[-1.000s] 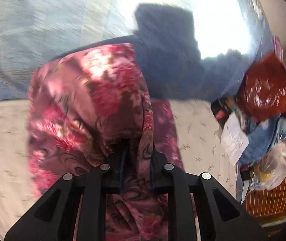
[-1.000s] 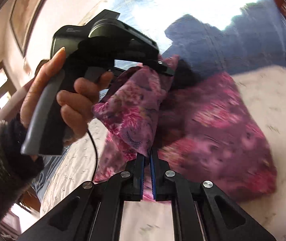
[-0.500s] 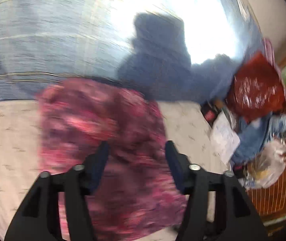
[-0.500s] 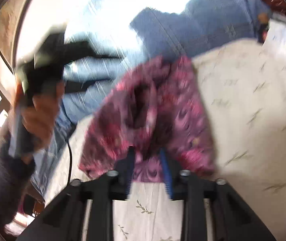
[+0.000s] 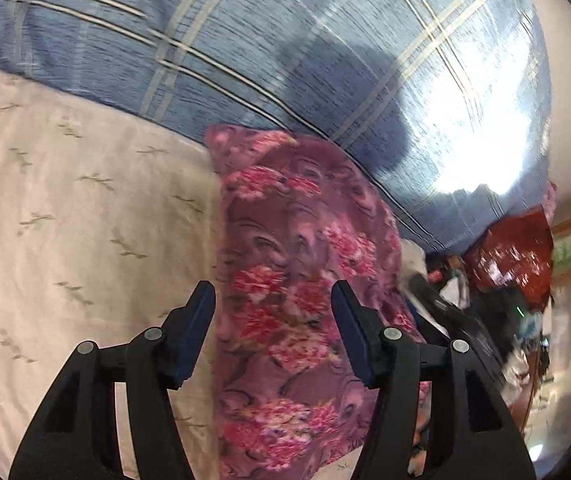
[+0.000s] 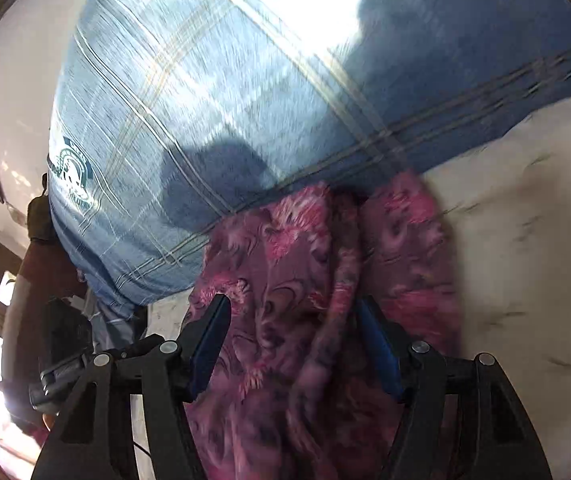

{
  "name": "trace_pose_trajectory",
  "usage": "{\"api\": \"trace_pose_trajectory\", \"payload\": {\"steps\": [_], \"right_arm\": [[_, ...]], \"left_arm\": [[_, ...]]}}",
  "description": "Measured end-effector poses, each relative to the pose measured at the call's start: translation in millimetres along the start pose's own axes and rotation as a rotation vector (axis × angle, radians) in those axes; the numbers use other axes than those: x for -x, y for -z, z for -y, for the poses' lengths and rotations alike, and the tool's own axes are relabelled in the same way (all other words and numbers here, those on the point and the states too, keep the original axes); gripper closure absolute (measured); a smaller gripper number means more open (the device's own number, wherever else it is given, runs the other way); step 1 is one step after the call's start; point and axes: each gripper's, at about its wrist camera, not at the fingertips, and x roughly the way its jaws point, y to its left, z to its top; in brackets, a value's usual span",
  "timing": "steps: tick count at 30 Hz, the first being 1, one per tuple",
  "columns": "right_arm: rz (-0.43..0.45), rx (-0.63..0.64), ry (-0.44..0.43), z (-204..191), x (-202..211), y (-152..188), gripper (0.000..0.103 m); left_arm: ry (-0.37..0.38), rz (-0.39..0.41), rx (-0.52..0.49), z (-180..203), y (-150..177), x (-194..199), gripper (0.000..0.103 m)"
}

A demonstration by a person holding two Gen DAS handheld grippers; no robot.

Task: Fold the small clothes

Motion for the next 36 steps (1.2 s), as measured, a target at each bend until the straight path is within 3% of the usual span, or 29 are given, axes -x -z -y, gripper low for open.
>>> {"api": "trace_pose_trajectory", "payload": {"steps": [1, 2, 3, 4, 6, 8, 10, 12, 14, 18, 20, 22, 25, 27, 28, 29, 31, 33, 34, 36], "right_arm": [[-0.026, 0.006, -0.004, -1, -12, 1, 0.043], [-0.04, 0.042, -0.006, -6, -19, 2, 0.073], [-0.041, 0.079, -0.007, -11, -17, 6, 0.091], [-0.025, 0.132, -0.008, -18, -9, 7, 0.09], [0.09, 0.194, -0.06, -27, 27, 11, 0.091], [0.15, 0.191, -0.066, -19, 48, 6, 0.091], [0.13, 0.134, -0.004, 4, 46, 1, 0.09], [0.051, 0.093, 0.102, 32, 27, 2, 0.09], [0.018, 0.088, 0.145, 43, 19, 6, 0.086], [0.07, -0.035, 0.0, 51, 55, 10, 0.074], [0.052, -0.084, -0.093, 58, 75, 20, 0.051], [0.032, -0.108, -0.17, 66, 93, 36, 0.04], [-0.039, -0.087, -0.209, 67, 91, 59, 0.037], [-0.07, -0.037, -0.149, 63, 84, 72, 0.046], [-0.062, 0.03, -0.083, 49, 83, 74, 0.077], [-0.069, 0.058, -0.096, 43, 87, 74, 0.095], [0.008, 0.06, -0.169, 35, 114, 75, 0.095], [0.018, -0.005, -0.247, 46, 128, 80, 0.095], [0.009, -0.03, -0.236, 52, 125, 80, 0.095], [-0.072, -0.049, -0.106, 66, 104, 86, 0.095]], "left_arm": [[-0.003, -0.012, -0.013, 4, 1, -7, 0.044], [-0.016, -0.027, -0.025, 8, 1, -15, 0.044], [-0.026, -0.029, -0.033, 13, 2, -19, 0.044], [-0.029, -0.02, -0.046, 18, 2, -18, 0.044], [-0.007, 0.006, -0.077, 25, 8, -15, 0.044], [0.032, 0.015, -0.076, 26, 10, -15, 0.044], [0.004, 0.009, -0.08, 31, 13, -25, 0.044], [-0.055, -0.02, -0.105, 35, 16, -40, 0.044], [-0.061, -0.05, -0.091, 35, 21, -46, 0.044], [-0.017, -0.054, -0.074, 34, 30, -25, 0.044], [0.012, -0.047, -0.088, 34, 43, -10, 0.044], [0.02, -0.044, -0.111, 27, 59, 0, 0.043], [0.011, -0.087, -0.121, 24, 83, -10, 0.042], [-0.004, -0.144, -0.087, 18, 95, -22, 0.043], [0.004, -0.143, -0.075, 15, 98, -19, 0.043], [0.009, -0.137, -0.073, 17, 101, -14, 0.043], [0.015, -0.132, -0.076, 19, 104, -6, 0.043], [-0.027, -0.126, -0.09, 17, 107, -2, 0.043], [-0.056, -0.133, -0.096, 15, 108, -3, 0.043], [-0.066, -0.132, -0.095, 10, 108, -1, 0.043]]}}
